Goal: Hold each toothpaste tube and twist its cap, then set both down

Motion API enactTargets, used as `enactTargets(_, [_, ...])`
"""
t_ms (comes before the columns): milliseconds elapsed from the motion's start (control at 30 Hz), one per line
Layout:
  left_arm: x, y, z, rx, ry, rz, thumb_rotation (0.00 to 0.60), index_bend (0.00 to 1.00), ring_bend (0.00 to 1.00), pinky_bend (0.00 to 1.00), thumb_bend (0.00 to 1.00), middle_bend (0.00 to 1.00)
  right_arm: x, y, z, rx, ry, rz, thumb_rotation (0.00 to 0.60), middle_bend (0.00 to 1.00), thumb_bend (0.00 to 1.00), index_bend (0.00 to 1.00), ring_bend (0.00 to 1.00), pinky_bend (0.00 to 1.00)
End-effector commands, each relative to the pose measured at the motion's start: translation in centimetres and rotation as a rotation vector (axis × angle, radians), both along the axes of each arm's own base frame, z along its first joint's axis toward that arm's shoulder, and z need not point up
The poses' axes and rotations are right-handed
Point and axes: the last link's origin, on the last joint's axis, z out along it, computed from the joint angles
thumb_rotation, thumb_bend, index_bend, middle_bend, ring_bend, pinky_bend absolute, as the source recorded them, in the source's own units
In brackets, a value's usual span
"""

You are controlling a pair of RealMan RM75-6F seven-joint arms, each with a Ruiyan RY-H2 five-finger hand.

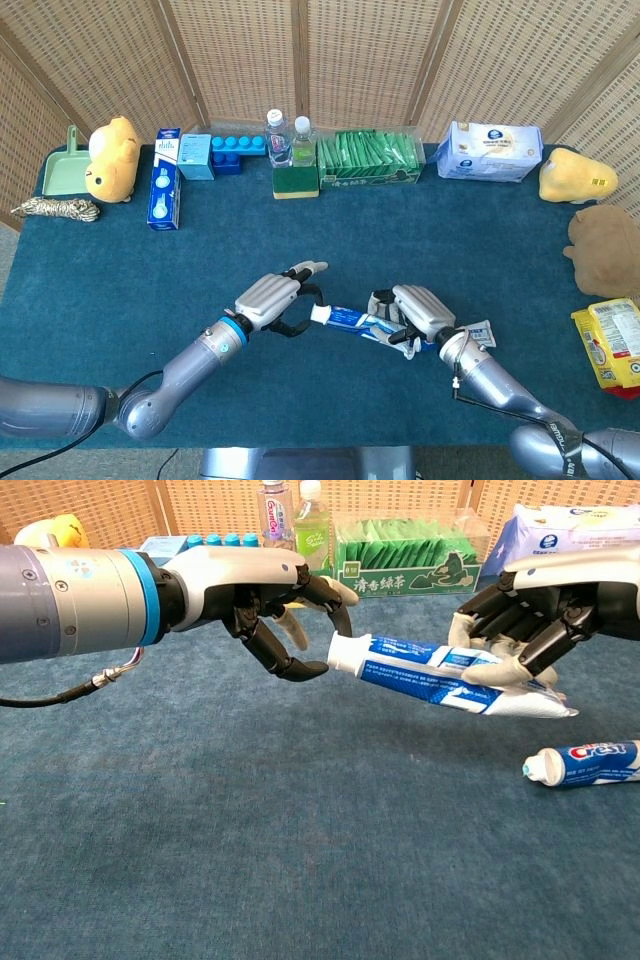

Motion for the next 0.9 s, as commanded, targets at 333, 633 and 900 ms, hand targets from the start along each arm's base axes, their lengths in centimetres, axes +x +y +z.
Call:
enactTargets(333, [-0.10,-0.08,0.11,0.002,-0.003,-0.001,0.600,0.48,0.00,0.22,0.37,0.06,-0.20,-0.32,-0.07,-0.028,0.019,-0.009,0.600,0.73,0.56,0.90,0.68,0.73])
enactTargets(633, [-0.23,-0.17,0.29,0.005,-0.005,0.000,0.600,0.50,0.00,0.22,0.37,0.06,-0.27,-0.59,-0.23,-0.053,0.042,-0.014,0.600,0.73,0.56,0.90,0.69,0.73])
enactTargets(900, [-0.40,-0.27,0.45,0.007,-0.004,0.000,0.600,0.50,0.00,0.22,0.37,0.07,-0.24,-0.84,-0.42,-0.075,0.053,-0.026,0.600,0.73,0.56,0.90,0.69,0.73])
